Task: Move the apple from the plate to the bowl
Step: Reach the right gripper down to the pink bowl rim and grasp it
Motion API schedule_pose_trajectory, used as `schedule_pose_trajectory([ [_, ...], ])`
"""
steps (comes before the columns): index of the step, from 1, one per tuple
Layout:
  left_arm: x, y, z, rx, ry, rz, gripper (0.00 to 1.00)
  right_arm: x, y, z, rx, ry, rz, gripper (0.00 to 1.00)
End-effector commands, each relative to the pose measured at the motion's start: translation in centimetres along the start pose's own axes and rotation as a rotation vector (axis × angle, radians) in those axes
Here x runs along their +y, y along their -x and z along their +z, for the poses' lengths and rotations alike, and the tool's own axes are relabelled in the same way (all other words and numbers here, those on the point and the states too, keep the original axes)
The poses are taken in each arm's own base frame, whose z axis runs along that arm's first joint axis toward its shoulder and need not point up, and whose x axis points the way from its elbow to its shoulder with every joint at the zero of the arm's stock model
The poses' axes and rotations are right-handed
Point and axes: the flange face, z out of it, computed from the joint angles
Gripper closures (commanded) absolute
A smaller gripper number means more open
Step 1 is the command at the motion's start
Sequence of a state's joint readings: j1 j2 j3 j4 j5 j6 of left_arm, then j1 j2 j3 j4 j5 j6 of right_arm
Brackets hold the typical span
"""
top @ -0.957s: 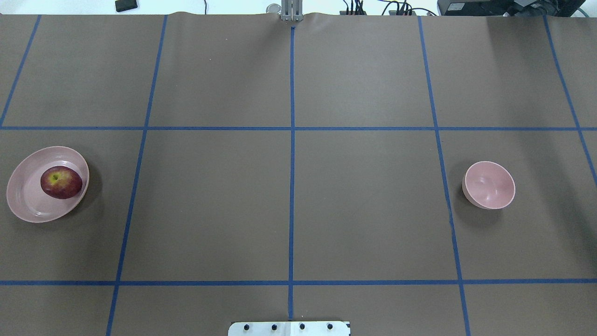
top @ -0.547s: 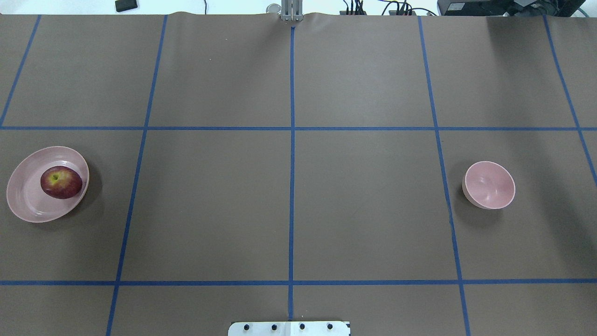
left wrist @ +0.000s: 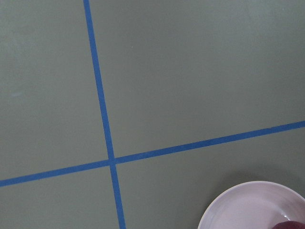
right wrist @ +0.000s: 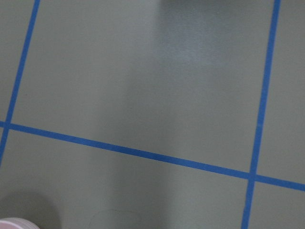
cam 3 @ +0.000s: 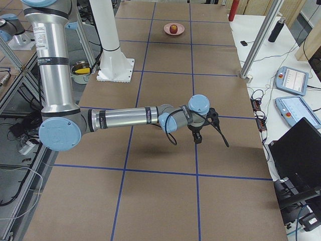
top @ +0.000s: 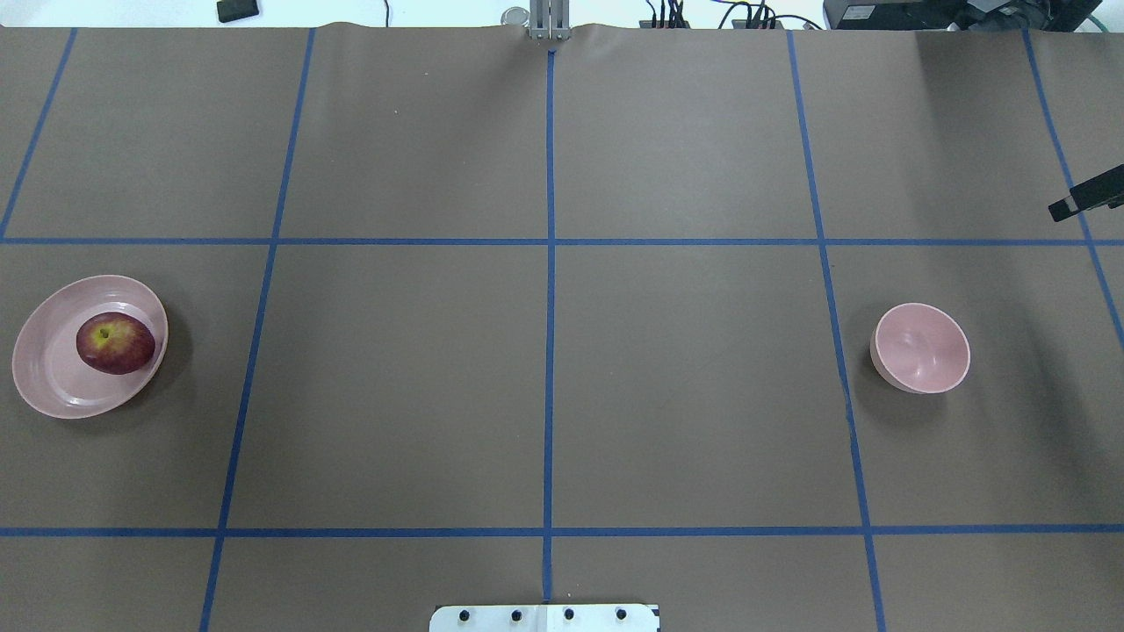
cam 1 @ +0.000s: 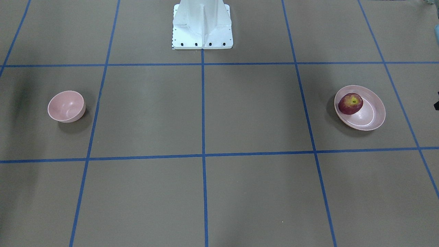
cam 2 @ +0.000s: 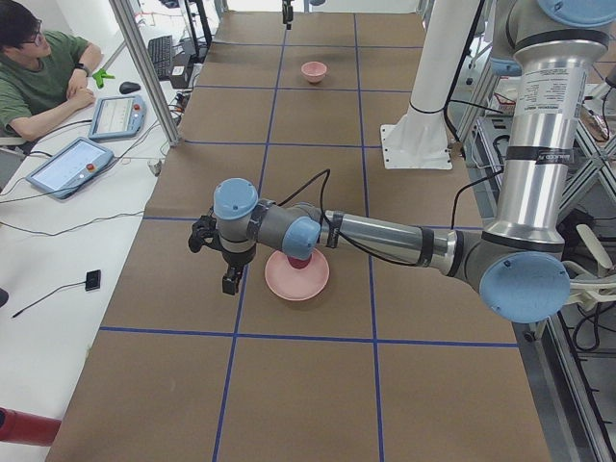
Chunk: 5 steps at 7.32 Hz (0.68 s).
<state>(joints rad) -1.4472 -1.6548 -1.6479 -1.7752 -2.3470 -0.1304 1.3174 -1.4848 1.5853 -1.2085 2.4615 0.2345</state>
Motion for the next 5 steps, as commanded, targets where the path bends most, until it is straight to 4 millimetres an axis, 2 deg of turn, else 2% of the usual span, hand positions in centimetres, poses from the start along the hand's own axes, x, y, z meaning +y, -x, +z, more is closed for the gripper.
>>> schedule_pose_trajectory([
  [1, -0.2, -0.5, 0.3, 0.004, -0.003, 0.011, 0.01, 0.6, 4.4, 3.8, -0.054, 0.019, -0.027, 0.00],
  [2, -0.1, -0.6, 0.7, 0.005, 0.009, 0.008, 0.01, 1.3, 6.0, 6.0, -0.072, 0.047, -0.066, 0.00],
  [3, 0.0, -0.7, 1.0, 0.006, 0.014, 0.010, 0.01, 2.3, 6.4, 7.7, -0.072, 0.081, -0.070, 0.00],
  [4, 0.2, -0.6, 1.1, 0.007, 0.017, 0.006, 0.01, 2.6, 7.3, 8.6, -0.083, 0.100, -0.087, 0.00],
  [5, 0.3, -0.5, 1.2, 0.007, 0.018, 0.005, 0.01, 3.3, 7.4, 9.1, -0.089, 0.116, -0.087, 0.00],
])
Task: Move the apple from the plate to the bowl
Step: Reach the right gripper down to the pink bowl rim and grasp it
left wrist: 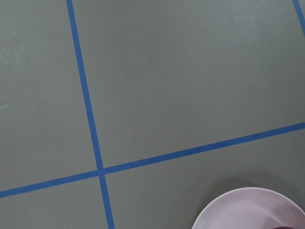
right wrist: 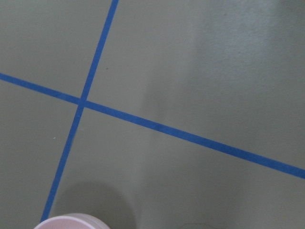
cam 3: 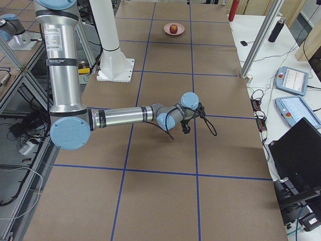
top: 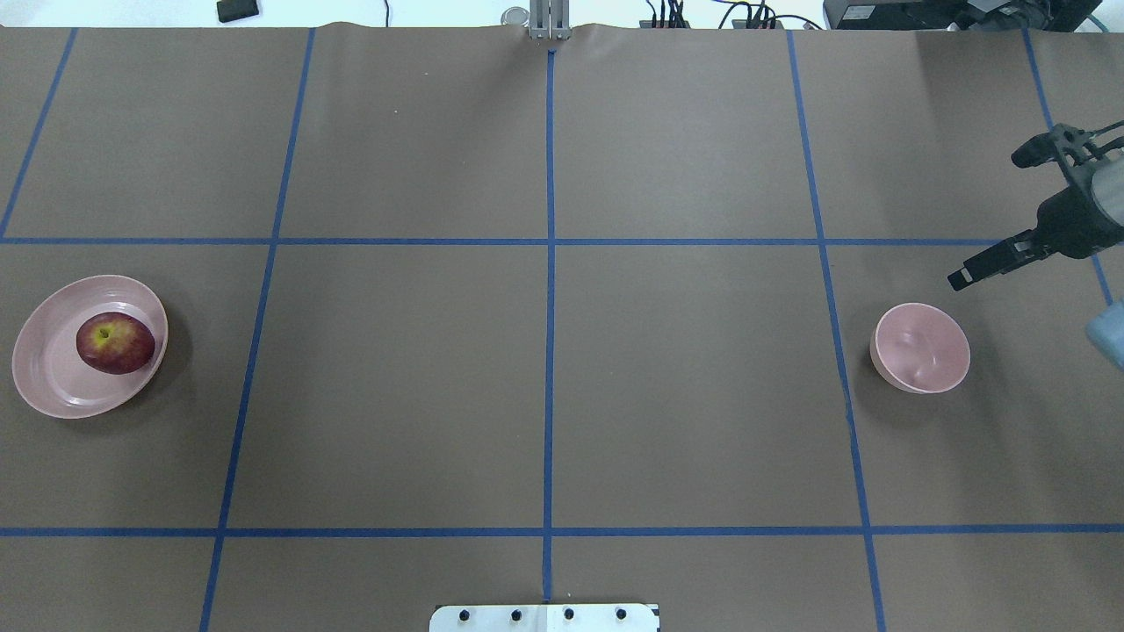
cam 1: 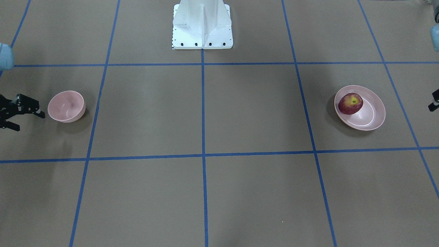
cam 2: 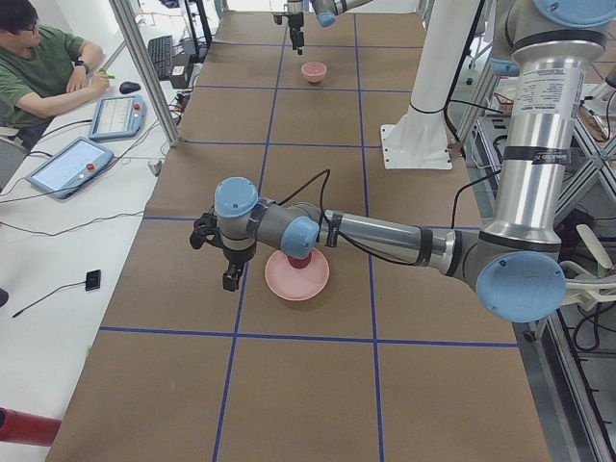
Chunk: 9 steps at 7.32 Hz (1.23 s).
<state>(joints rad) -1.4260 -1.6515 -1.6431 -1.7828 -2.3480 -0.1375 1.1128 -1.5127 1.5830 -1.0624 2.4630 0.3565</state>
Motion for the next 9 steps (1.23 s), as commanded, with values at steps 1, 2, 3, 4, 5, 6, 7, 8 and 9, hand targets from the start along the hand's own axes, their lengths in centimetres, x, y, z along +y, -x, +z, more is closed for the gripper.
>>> schedule_pose_trajectory([
  [1, 0.1, 0.1, 0.2, -0.001, 0.002, 0.001, 0.01, 1.3, 0.6, 1.7, -0.017, 0.032, -0.020, 0.00],
  [2, 0.2, 0.2, 0.2, -0.001, 0.003, -0.001, 0.01, 1.5, 1.4, 2.8, -0.026, 0.050, -0.037, 0.00],
  [3, 0.3, 0.3, 0.3, -0.001, 0.005, -0.003, 0.01, 1.8, 2.3, 4.0, -0.034, 0.071, -0.052, 0.00],
  [4, 0.3, 0.3, 0.3, -0.001, 0.005, -0.001, 0.01, 2.1, 3.2, 5.3, -0.035, 0.093, -0.068, 0.00],
  [5, 0.3, 0.3, 0.3, -0.001, 0.005, -0.001, 0.01, 2.4, 3.5, 5.9, -0.035, 0.105, -0.073, 0.06],
  [6, 0.3, 0.3, 0.3, -0.001, 0.005, -0.001, 0.01, 3.0, 3.0, 6.2, -0.029, 0.116, -0.063, 0.62],
  [7, 0.3, 0.4, 0.4, -0.002, 0.006, -0.002, 0.01, 3.1, 2.8, 6.1, -0.007, 0.106, -0.070, 1.00],
  [8, 0.3, 0.4, 0.4, -0.002, 0.006, -0.004, 0.01, 3.0, 2.7, 6.1, -0.001, 0.102, -0.076, 1.00],
  [9, 0.3, 0.4, 0.4, -0.002, 0.008, -0.006, 0.01, 3.0, 2.9, 5.7, -0.008, 0.085, -0.094, 1.00],
])
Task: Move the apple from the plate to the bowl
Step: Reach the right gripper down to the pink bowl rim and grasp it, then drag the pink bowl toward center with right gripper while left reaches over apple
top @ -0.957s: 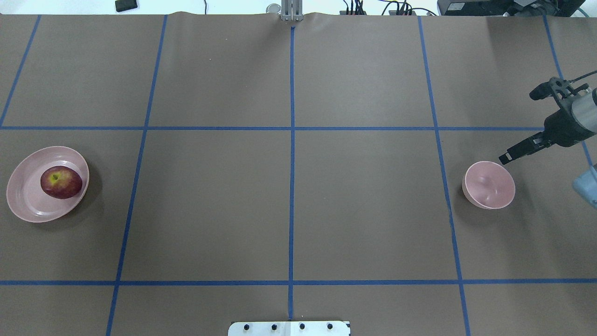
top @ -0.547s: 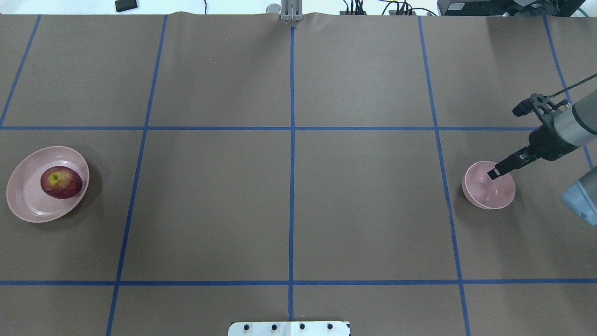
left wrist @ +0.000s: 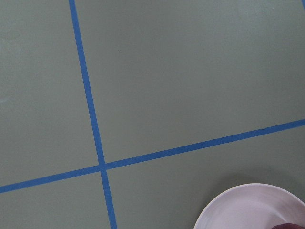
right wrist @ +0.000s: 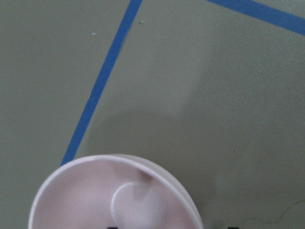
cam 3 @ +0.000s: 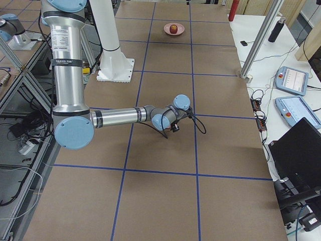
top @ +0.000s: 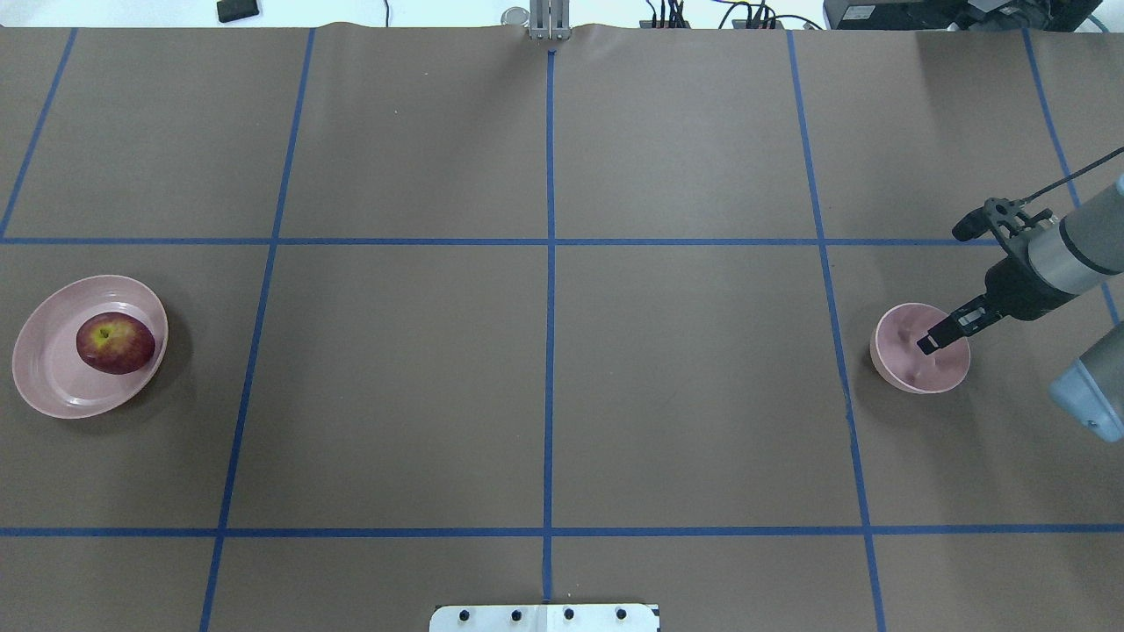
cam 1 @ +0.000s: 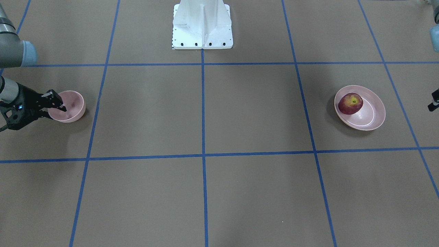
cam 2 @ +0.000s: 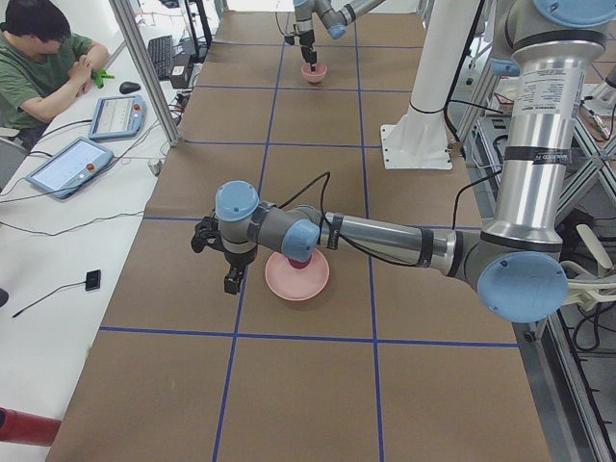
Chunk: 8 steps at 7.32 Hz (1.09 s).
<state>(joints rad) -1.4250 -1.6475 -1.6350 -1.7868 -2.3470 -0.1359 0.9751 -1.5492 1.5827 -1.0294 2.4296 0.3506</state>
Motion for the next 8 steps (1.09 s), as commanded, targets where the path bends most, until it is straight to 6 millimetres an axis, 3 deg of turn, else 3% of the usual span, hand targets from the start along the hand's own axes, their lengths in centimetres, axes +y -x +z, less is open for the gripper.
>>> schedule_pose_trajectory([
  [1, 0.0, 0.2, 0.2, -0.001, 0.004, -0.005, 0.01, 0.5, 0.0, -0.4, -0.005, -0.028, -0.028, 1.00],
  [3, -0.2, -0.2, 0.2, 0.001, 0.004, -0.079, 0.02, 0.0, 1.5, -2.0, -0.022, -0.059, -0.003, 1.00],
  [5, -0.7, -3.3, 2.0, 0.017, 0.034, -0.128, 0.02, -1.8, 6.2, -5.1, -0.063, -0.118, 0.100, 1.00],
  [6, -0.7, -4.4, 3.0, 0.022, 0.053, -0.132, 0.02, -3.4, 8.2, -6.3, -0.080, -0.145, 0.140, 1.00],
  [8, -0.2, -9.9, 4.6, 0.039, 0.085, -0.191, 0.02, -8.6, 12.0, -8.7, -0.104, -0.176, 0.268, 1.00],
])
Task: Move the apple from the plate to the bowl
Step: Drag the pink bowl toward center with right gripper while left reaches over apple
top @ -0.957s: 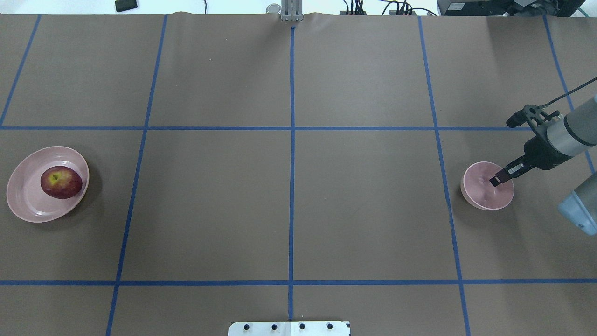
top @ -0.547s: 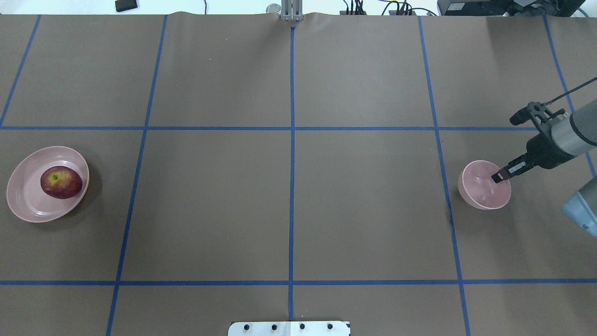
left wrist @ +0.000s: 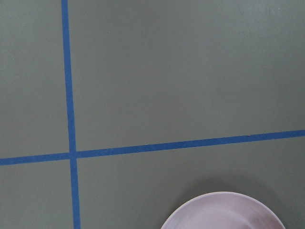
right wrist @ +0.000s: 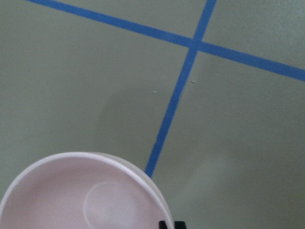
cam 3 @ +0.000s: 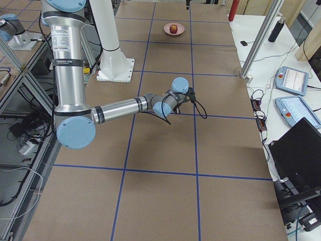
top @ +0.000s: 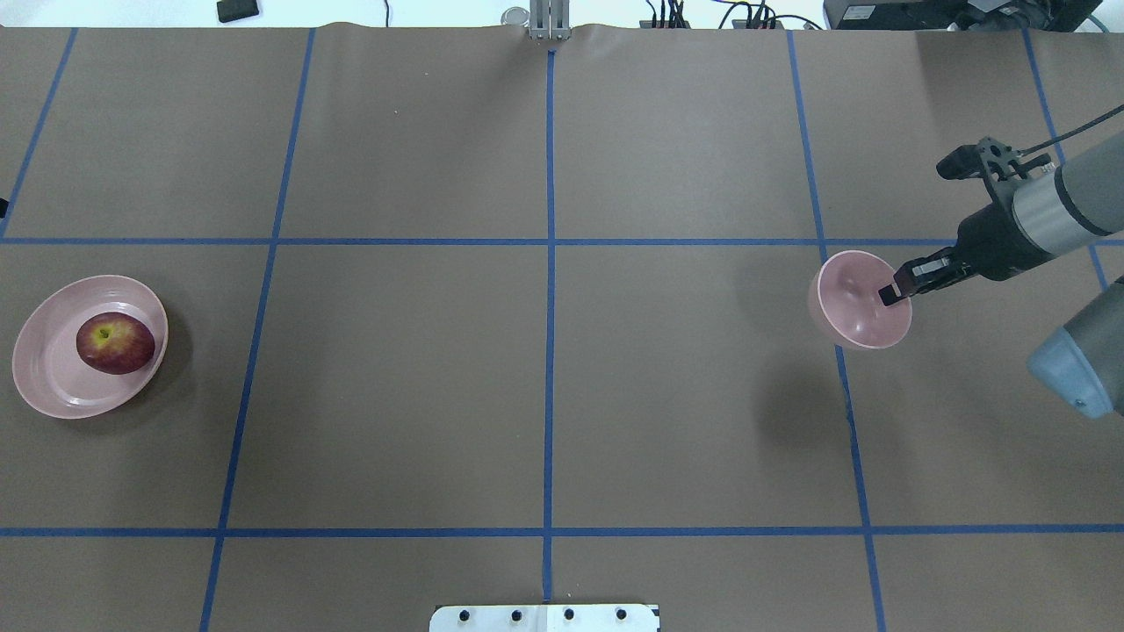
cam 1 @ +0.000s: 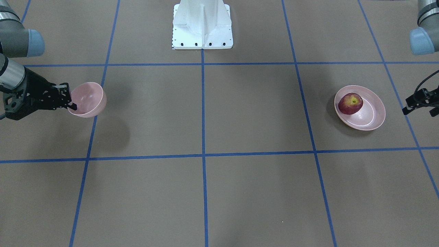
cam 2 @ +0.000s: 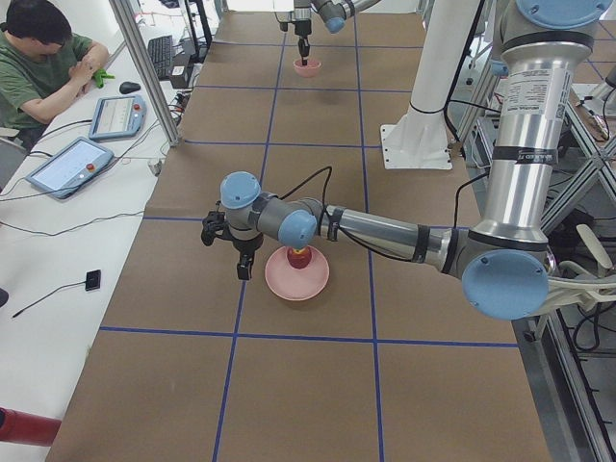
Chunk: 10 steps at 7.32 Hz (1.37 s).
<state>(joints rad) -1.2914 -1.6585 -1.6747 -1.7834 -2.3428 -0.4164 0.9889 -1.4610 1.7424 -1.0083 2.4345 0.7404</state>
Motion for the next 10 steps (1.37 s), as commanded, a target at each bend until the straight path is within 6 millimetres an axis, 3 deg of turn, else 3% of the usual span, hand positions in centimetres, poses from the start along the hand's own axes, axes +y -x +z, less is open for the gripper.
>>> schedule_pose_trajectory([
  [1, 1.5, -5.0, 2.4, 0.012, 0.046, -0.054, 0.02, -5.9, 6.3, -2.1, 0.016, -0.021, 0.114, 1.00],
  [3, 2.5, -7.8, 4.4, -0.008, 0.048, -0.057, 0.02, -9.6, 11.1, -3.7, 0.037, -0.015, 0.144, 1.00],
  [4, 3.0, -8.8, 5.5, -0.021, 0.051, -0.052, 0.02, -10.2, 11.8, -3.7, 0.055, -0.030, 0.163, 1.00],
  [7, 4.7, -10.1, 7.8, -0.029, 0.057, -0.034, 0.02, -10.6, 14.3, -1.8, 0.072, -0.036, 0.172, 1.00],
  [10, 6.2, -11.3, 10.0, -0.054, 0.066, -0.012, 0.02, -10.3, 15.0, -0.5, 0.091, -0.042, 0.186, 1.00],
])
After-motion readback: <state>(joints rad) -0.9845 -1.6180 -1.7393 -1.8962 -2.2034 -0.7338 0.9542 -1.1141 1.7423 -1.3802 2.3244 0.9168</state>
